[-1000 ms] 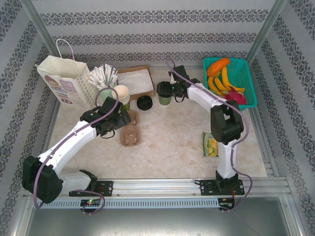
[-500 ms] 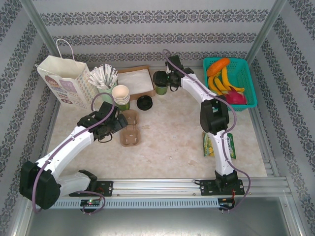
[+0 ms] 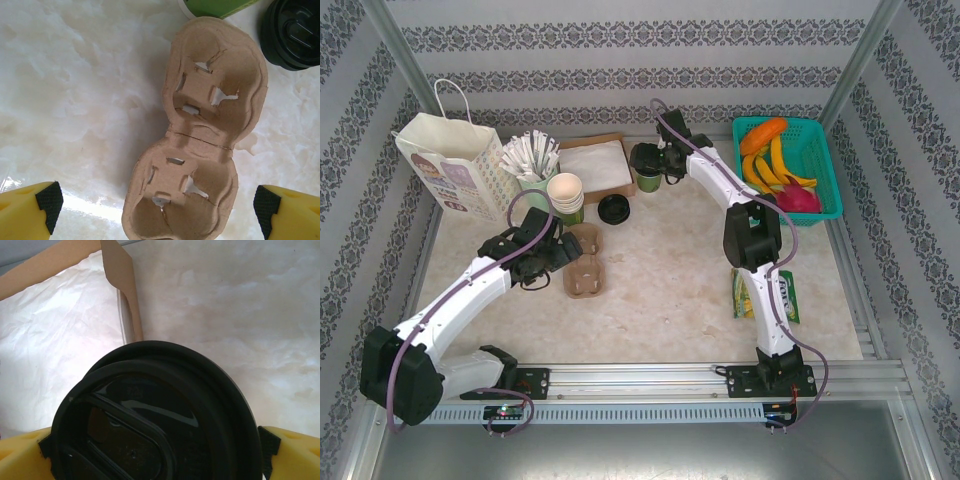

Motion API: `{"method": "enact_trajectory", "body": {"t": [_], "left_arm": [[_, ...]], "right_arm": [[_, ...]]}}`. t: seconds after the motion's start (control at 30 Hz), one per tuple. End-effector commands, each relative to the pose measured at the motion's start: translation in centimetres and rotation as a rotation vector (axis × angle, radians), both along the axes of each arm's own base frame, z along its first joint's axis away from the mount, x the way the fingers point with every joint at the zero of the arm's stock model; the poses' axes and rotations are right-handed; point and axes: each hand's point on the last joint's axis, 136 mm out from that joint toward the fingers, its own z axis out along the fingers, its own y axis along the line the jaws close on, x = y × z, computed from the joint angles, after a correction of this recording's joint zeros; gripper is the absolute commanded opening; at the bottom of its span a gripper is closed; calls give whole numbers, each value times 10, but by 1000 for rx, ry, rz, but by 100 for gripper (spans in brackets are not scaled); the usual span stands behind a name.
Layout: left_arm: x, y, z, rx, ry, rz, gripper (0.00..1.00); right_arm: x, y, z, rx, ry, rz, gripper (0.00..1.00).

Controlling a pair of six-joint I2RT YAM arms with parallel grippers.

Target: Pack the takeout coffee

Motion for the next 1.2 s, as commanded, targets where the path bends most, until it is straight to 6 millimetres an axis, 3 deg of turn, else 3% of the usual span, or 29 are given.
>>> {"method": "enact_trajectory", "body": {"t": [0.0,0.2,0.4,0.63,0.83,1.03,1.17], "left_arm": [[1,4,-6,2,9,7,100],[-1,1,-19,-7,45,-10,100],[1,-14,-39,-34,72,-110,100],[5,-42,-63,-65,134,-258,100],[12,-74,-65,-111,119,-366,100],[13,-113,-61,-121,127,-478,100],[6,-162,-61,-176,157,-612,99]], "right_arm": [[1,-8,36,-4,-58,-7,98],[-2,-11,50,-1,-80,-4,98],[-14,-17,90,-9,-149,27,98],[-58,-36,115,-28,-185,44,98],[-107,-52,109,-27,-185,40,98],[-139,-72,89,-66,-192,9,98],[-150,-75,84,-85,-231,-11,98]]}}
